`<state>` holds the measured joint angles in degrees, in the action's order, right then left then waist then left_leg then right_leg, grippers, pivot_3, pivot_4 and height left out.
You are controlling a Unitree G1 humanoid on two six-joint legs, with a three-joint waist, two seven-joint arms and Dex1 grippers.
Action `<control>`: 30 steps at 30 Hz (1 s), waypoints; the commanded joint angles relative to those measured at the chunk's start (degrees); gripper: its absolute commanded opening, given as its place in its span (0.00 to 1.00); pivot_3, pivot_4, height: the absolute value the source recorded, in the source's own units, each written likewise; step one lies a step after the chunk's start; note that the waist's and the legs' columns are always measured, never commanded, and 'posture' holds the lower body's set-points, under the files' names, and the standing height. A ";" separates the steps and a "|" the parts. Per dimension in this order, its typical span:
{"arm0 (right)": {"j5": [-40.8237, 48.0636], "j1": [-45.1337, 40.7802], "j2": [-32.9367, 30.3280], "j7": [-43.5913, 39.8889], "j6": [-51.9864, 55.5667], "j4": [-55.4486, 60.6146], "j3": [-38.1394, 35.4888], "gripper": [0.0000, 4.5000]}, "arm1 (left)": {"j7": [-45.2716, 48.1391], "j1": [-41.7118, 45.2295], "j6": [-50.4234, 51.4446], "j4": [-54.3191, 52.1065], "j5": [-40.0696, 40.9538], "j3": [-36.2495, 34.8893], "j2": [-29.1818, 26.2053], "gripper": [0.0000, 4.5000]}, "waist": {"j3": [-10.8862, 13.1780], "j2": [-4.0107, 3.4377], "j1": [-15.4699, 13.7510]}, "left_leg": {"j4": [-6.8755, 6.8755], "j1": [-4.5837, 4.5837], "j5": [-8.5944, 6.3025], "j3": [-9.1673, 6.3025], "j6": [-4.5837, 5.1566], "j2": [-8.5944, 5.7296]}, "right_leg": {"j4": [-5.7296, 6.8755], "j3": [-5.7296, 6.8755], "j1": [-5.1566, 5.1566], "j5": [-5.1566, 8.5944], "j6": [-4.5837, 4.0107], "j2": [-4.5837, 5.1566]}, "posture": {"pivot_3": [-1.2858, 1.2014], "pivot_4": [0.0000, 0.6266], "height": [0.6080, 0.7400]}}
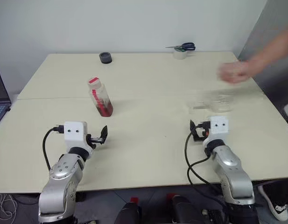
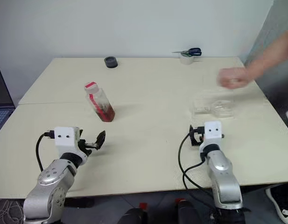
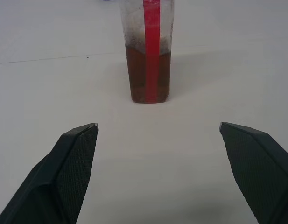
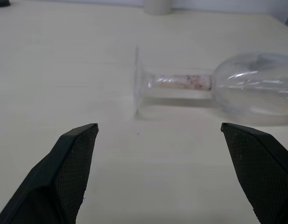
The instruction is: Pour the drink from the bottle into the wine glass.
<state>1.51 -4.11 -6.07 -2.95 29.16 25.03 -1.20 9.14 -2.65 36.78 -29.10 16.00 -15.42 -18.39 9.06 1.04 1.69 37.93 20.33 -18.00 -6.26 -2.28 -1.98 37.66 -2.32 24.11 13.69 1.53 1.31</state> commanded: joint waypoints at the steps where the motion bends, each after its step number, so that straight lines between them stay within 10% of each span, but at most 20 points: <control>1: 0.15 0.72 0.47 0.62 0.69 3.83 -0.12 1.00 | -0.14 -0.13 0.06 -2.63 1.40 -2.20 0.11 0.99 | 0.00 0.00 0.00 | 0.00 -0.01 0.00 0.00 0.00 0.02 | 0.00 0.01 0.00 0.00 0.00 -0.01 | 0.52 0.24 1.00; 24: -0.39 -0.98 -0.44 0.85 1.26 2.65 -1.06 1.00 | -2.63 3.53 -1.07 -0.22 0.18 -0.94 1.35 0.99 | 0.00 0.00 -0.03 | 0.00 0.00 0.00 0.03 -0.01 -0.01 | 0.00 0.01 0.00 0.00 -0.01 -0.02 | 0.52 0.24 1.00; 30: 14.03 -15.39 -5.72 -14.50 8.35 -0.41 -3.62 1.00 | -4.59 8.27 -0.12 1.13 -0.87 -0.58 1.05 0.99 | 0.11 -0.01 0.17 | 0.03 -0.04 0.00 0.10 0.00 -0.01 | 0.00 0.09 -0.01 -0.01 -0.01 -0.04 | 0.52 0.24 1.00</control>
<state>8.75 -14.44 -9.72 -10.14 34.83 23.70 -4.08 5.45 3.85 37.03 -28.03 16.22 -16.03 -16.74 9.17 1.04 1.86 37.96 20.29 -17.99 -6.13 -2.27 -2.00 37.66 -2.23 24.10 13.68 1.51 1.21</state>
